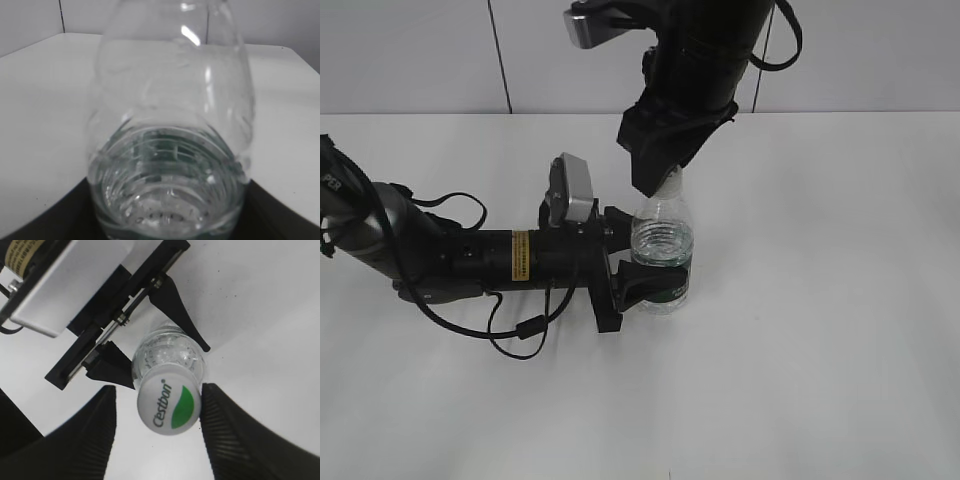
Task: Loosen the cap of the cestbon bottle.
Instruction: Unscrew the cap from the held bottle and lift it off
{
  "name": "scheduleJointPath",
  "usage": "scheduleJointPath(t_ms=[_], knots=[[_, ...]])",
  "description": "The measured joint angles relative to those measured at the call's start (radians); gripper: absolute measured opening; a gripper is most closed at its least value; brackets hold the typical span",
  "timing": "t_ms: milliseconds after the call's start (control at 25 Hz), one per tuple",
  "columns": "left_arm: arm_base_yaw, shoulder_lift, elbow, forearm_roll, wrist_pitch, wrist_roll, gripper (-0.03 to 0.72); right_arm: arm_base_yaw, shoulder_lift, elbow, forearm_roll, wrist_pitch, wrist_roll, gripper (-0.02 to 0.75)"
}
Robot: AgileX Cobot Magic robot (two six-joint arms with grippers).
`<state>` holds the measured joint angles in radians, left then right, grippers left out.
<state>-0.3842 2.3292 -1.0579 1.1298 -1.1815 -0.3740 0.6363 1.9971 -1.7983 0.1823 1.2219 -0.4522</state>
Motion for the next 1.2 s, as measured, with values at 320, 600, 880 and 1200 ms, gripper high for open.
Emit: scheduleJointPath(t_ms=[320, 600, 880, 1200], knots=[[0.0, -0.003, 0.0, 0.002, 0.006, 0.0, 0.413, 0.0, 0.0, -0.005, 0.001, 0.002, 0.0, 0.43], [-0.001, -0.01, 0.0, 0.006, 0.022, -0.003, 0.413, 0.0, 0.008, -0.005, -0.009, 0.001, 0.0, 0.386], [-0.001, -0.011, 0.0, 0.008, 0.023, -0.004, 0.413, 0.0, 0.035, -0.01, -0.011, -0.002, 0.0, 0.378], [-0.001, -0.012, 0.0, 0.008, 0.026, -0.006, 0.413, 0.0, 0.017, -0.01, -0.05, -0.002, 0.102, 0.377]])
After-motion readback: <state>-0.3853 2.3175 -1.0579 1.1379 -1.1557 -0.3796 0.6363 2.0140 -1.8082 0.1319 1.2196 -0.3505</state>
